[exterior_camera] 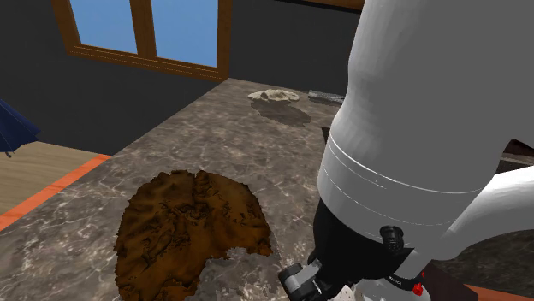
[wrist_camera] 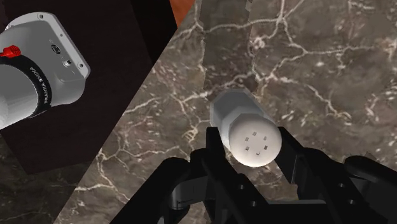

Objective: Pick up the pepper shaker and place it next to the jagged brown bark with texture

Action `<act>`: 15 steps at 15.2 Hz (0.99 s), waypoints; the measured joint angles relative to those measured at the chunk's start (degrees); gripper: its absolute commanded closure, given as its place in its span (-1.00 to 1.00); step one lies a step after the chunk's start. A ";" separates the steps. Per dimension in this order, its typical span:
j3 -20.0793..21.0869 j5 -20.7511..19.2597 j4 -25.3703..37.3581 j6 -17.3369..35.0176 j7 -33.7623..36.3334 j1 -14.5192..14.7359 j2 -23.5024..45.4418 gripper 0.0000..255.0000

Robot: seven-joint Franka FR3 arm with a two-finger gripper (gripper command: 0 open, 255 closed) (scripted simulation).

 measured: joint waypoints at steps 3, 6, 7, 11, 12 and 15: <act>0.00 0.00 0.00 0.00 0.00 0.00 0.00 -1.00; 0.00 0.00 0.01 0.00 0.00 0.00 0.00 -1.00; -0.06 -0.30 1.14 -0.72 0.20 -0.29 0.41 -1.00; -0.52 -1.99 8.29 -5.53 1.54 -1.81 2.84 -1.00; -0.66 -2.05 8.54 -5.81 1.55 -1.79 2.86 -1.00; -0.70 -2.13 8.80 -6.02 1.57 -1.84 2.95 -1.00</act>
